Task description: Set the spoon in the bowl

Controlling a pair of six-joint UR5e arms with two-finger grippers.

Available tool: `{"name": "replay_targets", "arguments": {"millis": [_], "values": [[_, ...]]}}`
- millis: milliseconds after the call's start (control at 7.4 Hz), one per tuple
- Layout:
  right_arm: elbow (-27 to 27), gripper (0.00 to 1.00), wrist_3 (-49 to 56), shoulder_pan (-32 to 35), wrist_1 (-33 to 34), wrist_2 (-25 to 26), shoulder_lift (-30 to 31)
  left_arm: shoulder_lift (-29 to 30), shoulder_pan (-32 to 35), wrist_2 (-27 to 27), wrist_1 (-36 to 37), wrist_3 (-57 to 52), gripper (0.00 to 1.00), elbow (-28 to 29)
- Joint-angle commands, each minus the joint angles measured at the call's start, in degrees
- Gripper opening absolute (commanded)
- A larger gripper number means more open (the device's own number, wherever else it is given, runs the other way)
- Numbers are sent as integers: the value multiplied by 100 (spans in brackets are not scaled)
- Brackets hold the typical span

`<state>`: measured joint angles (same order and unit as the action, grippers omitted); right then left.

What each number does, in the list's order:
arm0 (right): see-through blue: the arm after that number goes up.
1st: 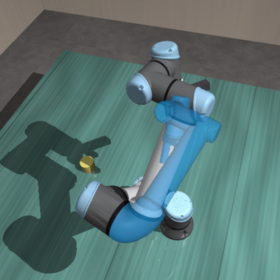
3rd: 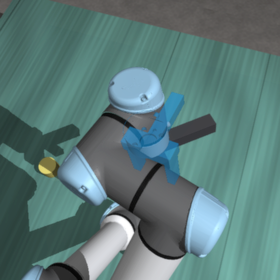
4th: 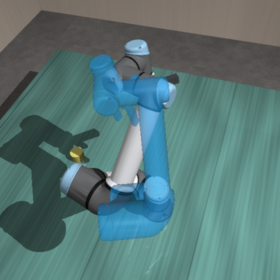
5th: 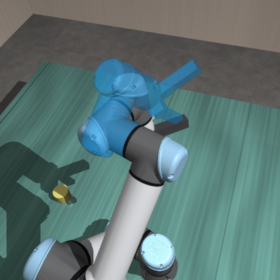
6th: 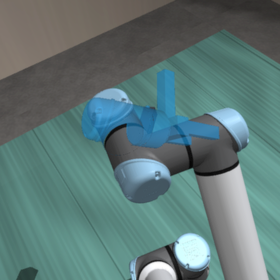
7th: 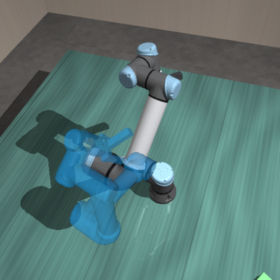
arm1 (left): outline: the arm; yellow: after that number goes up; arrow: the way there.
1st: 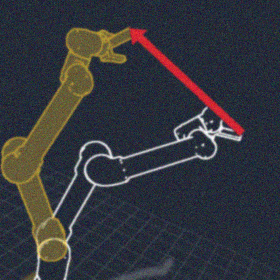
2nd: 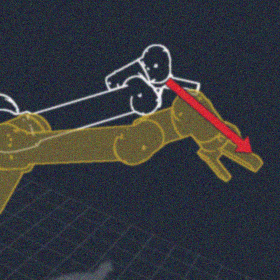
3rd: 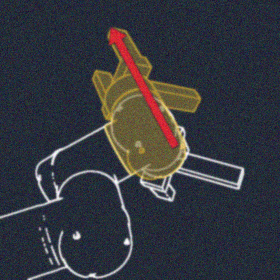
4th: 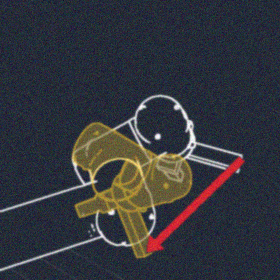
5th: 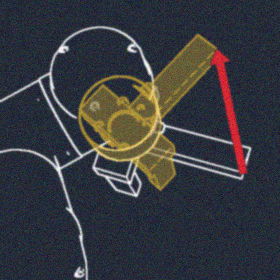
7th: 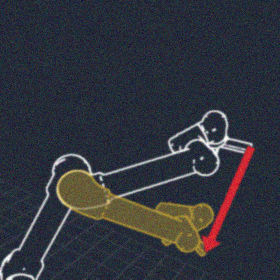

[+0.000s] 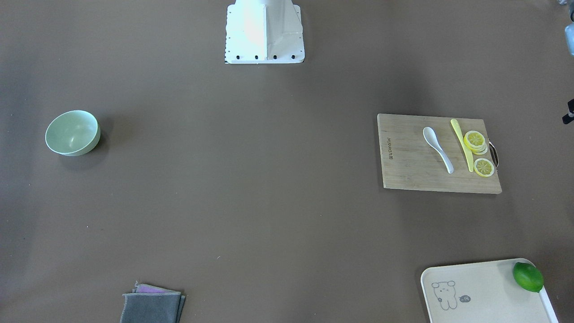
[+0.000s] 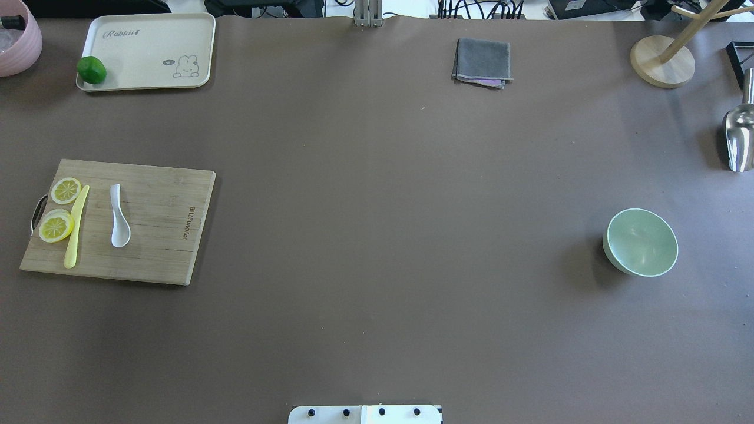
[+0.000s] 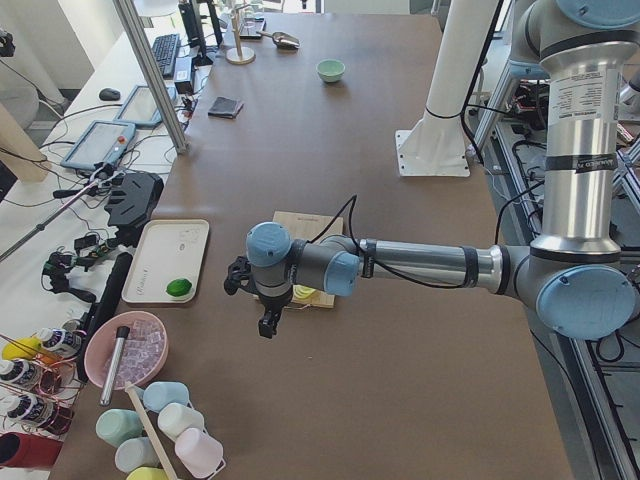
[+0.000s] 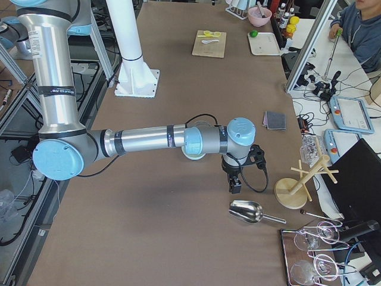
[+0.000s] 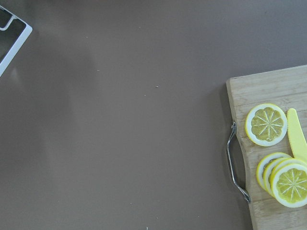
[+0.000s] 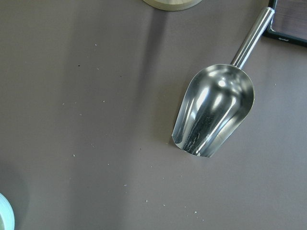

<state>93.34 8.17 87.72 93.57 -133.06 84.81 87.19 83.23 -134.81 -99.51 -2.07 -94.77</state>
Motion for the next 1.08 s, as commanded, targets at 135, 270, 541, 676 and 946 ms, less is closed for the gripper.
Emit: {"name": "replay_targets", "arguments": {"millis": [135, 270, 541, 676, 946], "values": [[-35, 100, -61, 0, -15, -237, 0, -70, 9, 7, -60, 40, 98, 2], [-26, 100, -70, 0, -23, -273, 0, -70, 0, -19, -77, 57, 98, -24], [-26, 100, -96, 0, -32, -247, -8, -79, 9, -45, -69, 48, 98, -68], [9, 100, -88, -17, -32, -238, 0, -44, 0, -37, -51, 57, 98, -85], [79, 100, -262, -52, -102, -291, 26, -9, 0, -37, -77, 49, 98, -33]]}}
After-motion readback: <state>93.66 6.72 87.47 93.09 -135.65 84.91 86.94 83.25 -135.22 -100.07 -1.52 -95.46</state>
